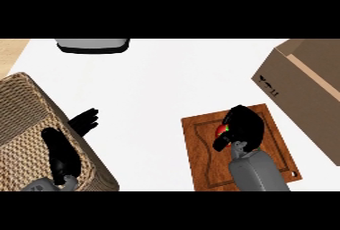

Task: Pick the tomato from the cutting board and place it in the cardboard box

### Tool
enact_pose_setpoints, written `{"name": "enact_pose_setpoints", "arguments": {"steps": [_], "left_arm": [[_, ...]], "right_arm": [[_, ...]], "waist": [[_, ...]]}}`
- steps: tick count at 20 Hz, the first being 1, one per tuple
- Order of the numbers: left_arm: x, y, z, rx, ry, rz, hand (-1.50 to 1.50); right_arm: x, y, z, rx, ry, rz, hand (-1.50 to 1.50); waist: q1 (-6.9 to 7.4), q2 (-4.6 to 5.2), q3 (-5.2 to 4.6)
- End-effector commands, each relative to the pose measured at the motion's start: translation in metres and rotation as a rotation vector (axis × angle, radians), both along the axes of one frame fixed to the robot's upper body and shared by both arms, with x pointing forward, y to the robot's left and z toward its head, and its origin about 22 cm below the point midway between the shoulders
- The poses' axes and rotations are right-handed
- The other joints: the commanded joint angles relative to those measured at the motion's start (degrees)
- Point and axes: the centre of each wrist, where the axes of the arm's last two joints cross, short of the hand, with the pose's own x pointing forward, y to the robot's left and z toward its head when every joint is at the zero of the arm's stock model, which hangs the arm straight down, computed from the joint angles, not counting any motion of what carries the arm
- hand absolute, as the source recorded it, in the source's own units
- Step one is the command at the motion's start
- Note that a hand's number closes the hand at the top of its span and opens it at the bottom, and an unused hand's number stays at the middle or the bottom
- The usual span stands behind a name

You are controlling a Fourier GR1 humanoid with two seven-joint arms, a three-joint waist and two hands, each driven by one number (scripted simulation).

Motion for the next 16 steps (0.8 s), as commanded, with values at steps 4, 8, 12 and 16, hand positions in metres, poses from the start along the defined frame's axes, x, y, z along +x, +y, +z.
{"name": "enact_pose_setpoints", "arguments": {"steps": [4, 8, 12, 16], "left_arm": [[0.006, 0.012, -0.004, -0.020, 0.010, -0.277, 0.00], [0.007, 0.003, -0.009, -0.037, -0.009, -0.260, 0.00], [0.009, 0.021, -0.006, -0.016, -0.008, -0.235, 0.00], [0.003, 0.020, -0.003, -0.027, 0.013, -0.234, 0.00]], "right_arm": [[0.009, 0.032, 0.015, -0.056, -0.010, 0.143, 1.50], [0.017, 0.044, 0.042, -0.094, -0.128, 0.165, 1.50], [0.011, 0.039, 0.075, -0.111, -0.202, 0.180, 1.50], [0.003, 0.045, 0.130, -0.109, -0.370, 0.139, 1.50]], "waist": [[-0.19, -0.13, 0.05], [-0.54, -0.17, 0.03], [-1.30, -0.58, 0.03], [-1.97, -1.09, -0.04]]}}
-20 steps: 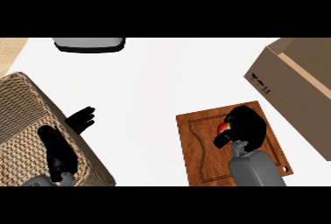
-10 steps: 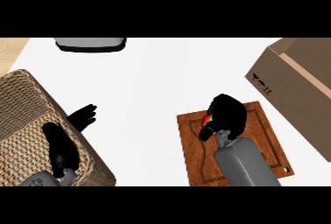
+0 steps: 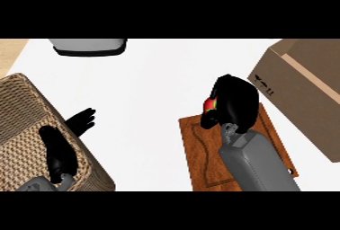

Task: Pick the tomato from the cutting board and place it in the cardboard box

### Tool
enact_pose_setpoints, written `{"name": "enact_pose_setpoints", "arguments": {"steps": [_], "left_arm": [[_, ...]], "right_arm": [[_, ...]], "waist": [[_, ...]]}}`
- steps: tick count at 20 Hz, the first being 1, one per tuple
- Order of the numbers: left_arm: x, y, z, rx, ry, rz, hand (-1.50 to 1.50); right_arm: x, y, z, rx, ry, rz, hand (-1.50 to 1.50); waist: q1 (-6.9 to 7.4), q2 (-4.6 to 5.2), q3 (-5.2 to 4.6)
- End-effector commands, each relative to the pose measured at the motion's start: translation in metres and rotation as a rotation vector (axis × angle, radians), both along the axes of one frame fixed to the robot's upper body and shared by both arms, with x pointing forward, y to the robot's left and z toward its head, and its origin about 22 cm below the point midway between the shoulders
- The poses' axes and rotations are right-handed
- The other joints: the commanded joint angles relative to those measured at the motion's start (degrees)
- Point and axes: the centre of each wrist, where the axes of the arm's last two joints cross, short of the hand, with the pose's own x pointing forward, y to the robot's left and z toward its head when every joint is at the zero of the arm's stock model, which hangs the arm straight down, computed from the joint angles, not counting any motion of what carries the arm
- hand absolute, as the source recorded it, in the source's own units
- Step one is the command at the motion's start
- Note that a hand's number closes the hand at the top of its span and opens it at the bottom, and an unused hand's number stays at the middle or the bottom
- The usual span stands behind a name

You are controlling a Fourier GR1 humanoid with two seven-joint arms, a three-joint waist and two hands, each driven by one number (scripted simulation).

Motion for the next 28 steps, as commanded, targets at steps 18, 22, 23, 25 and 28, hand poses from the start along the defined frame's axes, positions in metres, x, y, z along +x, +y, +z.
{"name": "enact_pose_setpoints", "arguments": {"steps": [18, 22, 23, 25, 28], "left_arm": [[0.007, 0.017, 0.003, -0.033, -0.027, -0.239, 0.00], [-0.008, 0.015, -0.007, -0.031, -0.016, -0.260, 0.00], [-0.004, 0.015, -0.003, -0.042, -0.017, -0.252, 0.00], [0.001, 0.015, 0.001, -0.026, -0.016, -0.273, 0.00], [-0.001, 0.015, -0.002, -0.031, -0.026, -0.264, 0.00]], "right_arm": [[-0.004, -0.100, 0.123, -0.064, -0.275, -0.237, 1.50], [0.009, -0.151, 0.109, -0.046, -0.294, -0.282, 1.50], [0.015, -0.167, 0.112, -0.046, -0.270, -0.274, 1.50], [0.021, -0.179, 0.120, -0.002, -0.304, -0.265, 1.50], [0.024, -0.207, 0.102, -0.024, -0.283, -0.273, 1.50]], "waist": [[-0.37, 0.35, 0.13], [0.40, 0.79, 0.20], [0.48, 0.87, 0.22], [0.43, 1.00, 0.23], [0.78, 1.01, 0.24]]}}
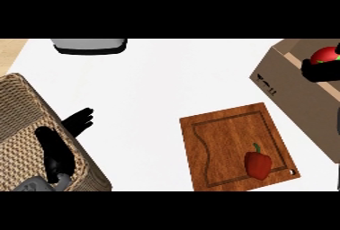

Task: Pick the tomato from the cutting board and place it in the cardboard box

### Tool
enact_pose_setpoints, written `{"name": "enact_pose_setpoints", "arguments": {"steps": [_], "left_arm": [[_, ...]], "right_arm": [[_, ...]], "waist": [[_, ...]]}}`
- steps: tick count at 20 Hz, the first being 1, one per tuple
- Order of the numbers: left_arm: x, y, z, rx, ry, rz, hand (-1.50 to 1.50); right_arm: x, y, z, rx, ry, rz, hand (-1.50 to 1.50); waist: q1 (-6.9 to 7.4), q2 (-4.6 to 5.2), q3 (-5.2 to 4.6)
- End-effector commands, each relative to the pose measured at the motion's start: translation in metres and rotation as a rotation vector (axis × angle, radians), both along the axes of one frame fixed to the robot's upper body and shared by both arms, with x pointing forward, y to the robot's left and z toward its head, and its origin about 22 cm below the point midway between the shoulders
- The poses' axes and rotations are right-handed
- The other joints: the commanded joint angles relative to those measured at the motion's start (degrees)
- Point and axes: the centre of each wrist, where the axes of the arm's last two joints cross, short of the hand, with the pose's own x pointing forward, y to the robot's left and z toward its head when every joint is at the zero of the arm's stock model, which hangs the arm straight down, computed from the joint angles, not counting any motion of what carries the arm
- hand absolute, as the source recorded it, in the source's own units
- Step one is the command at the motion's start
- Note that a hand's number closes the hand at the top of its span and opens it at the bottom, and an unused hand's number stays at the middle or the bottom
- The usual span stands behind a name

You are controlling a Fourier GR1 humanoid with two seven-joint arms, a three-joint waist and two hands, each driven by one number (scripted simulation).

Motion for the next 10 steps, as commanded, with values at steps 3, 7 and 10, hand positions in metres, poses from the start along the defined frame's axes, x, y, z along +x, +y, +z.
{"name": "enact_pose_setpoints", "arguments": {"steps": [3, 7, 10], "left_arm": [[0.012, 0.007, 0.003, -0.037, -0.025, -0.243, 0.00], [0.005, 0.000, -0.006, -0.034, -0.020, -0.257, 0.00], [-0.001, -0.001, -0.009, -0.051, -0.007, -0.276, 0.00]], "right_arm": [[0.020, -0.051, -0.029, 0.039, 0.014, -0.013, 1.50], [0.025, -0.090, -0.047, -0.064, 0.082, -0.054, 1.50], [0.029, -0.115, -0.058, 0.078, 0.045, -0.109, 1.50]], "waist": [[0.45, 0.47, 0.10], [0.97, 0.63, 0.07], [1.42, 0.59, 0.10]]}}
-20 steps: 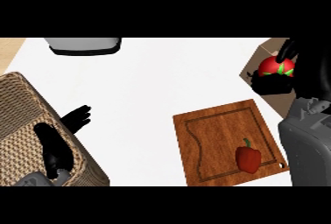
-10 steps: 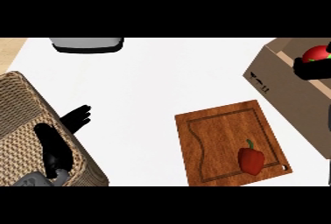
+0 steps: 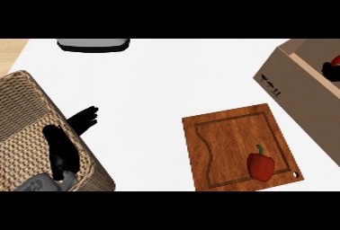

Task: Pick the tomato from the cutting board and place it in the cardboard box

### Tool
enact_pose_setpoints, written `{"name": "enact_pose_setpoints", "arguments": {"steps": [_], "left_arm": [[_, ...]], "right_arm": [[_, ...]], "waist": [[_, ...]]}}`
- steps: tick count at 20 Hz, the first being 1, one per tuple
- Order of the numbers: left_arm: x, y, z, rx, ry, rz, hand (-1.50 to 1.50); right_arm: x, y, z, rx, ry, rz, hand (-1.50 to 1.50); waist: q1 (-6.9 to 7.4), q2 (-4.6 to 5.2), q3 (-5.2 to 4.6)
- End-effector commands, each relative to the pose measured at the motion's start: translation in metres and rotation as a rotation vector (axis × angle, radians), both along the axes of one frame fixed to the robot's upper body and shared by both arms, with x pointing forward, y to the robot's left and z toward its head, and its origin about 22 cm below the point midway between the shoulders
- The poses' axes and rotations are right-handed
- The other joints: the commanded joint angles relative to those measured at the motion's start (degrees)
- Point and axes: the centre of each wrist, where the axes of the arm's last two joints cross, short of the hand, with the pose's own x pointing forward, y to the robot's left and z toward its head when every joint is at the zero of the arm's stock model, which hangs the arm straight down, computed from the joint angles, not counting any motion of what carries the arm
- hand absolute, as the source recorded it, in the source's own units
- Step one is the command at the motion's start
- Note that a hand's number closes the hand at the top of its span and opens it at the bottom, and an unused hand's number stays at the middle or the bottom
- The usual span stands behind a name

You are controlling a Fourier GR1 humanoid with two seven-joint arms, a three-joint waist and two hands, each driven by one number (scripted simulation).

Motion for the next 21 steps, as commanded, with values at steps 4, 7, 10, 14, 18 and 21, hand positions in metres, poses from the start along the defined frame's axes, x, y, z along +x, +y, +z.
{"name": "enact_pose_setpoints", "arguments": {"steps": [4, 7, 10, 14, 18, 21], "left_arm": [[0.003, 0.010, 0.002, -0.033, 0.003, -0.257, 0.00], [0.002, 0.004, 0.001, -0.037, -0.020, -0.254, 0.00], [0.002, 0.005, 0.002, -0.044, -0.004, -0.240, 0.00], [0.002, 0.007, 0.005, -0.046, -0.004, -0.249, 0.00], [-0.009, 0.013, -0.005, -0.042, 0.008, -0.222, 0.00], [0.003, 0.029, 0.005, -0.026, 0.001, -0.219, 0.00]], "right_arm": [[0.010, -0.042, -0.043, 0.216, -0.019, -0.033, -1.50], [0.012, -0.059, -0.045, 0.281, -0.073, 0.015, -1.50], [0.008, -0.058, -0.067, 0.324, -0.189, 0.077, -1.50], [0.013, -0.063, -0.047, 0.420, -0.382, 0.171, -1.50], [-0.009, -0.093, -0.058, 0.564, -0.532, 0.167, -1.50], [-0.017, -0.106, -0.057, 0.582, -0.592, 0.141, -1.50]], "waist": [[0.42, 0.11, 0.12], [0.46, -0.04, 0.12], [-0.07, -0.20, 0.21], [-0.15, -0.49, 0.17], [-1.34, -1.04, 0.10], [-1.19, -0.96, 0.09]]}}
